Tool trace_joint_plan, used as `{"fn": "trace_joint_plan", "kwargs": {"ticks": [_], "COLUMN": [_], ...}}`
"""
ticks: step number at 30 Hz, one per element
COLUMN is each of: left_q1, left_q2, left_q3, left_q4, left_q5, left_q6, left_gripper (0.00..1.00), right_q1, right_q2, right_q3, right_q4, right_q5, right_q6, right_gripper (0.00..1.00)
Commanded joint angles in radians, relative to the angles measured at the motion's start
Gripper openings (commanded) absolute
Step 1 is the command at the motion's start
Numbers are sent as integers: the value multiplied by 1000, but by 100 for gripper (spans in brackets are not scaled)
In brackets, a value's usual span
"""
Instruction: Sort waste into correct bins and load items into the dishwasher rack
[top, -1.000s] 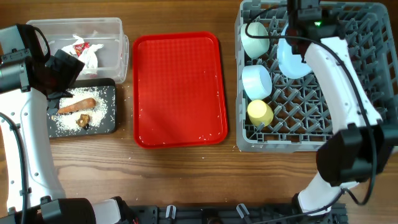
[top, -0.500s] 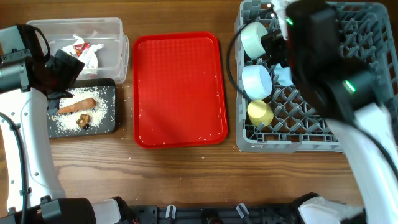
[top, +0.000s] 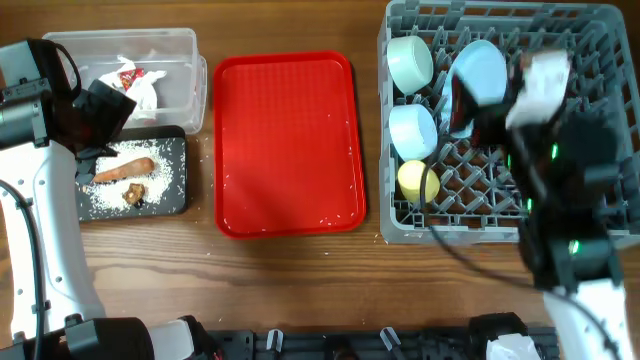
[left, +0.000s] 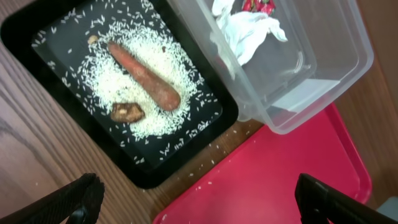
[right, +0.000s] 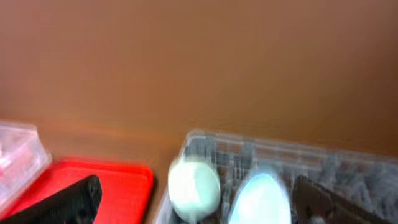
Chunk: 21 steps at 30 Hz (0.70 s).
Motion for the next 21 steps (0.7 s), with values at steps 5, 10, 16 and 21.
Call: {"fn": "trace_joint_plan", "kwargs": {"ticks": [5, 10, 16, 21], "left_q1": [6, 6, 6, 6], "left_q2": [0, 0, 0, 0], "left_q3": [2, 2, 2, 2], "left_q4": [0, 0, 0, 0], "left_q5": [-3, -3, -3, -3], "left_q6": [14, 14, 14, 14], "left_gripper": [100, 100, 100, 100], "right_q1": [-118, -118, -117, -117], "right_q2": [-603, -822, -888, -884], "right_q3": [-650, -903, -899, -900], "right_q4": [171, 217, 181, 181], "right_q5": [-74, -59, -42, -42], "right_q6": [17, 18, 21, 21], "right_gripper": [100, 100, 100, 100]}}
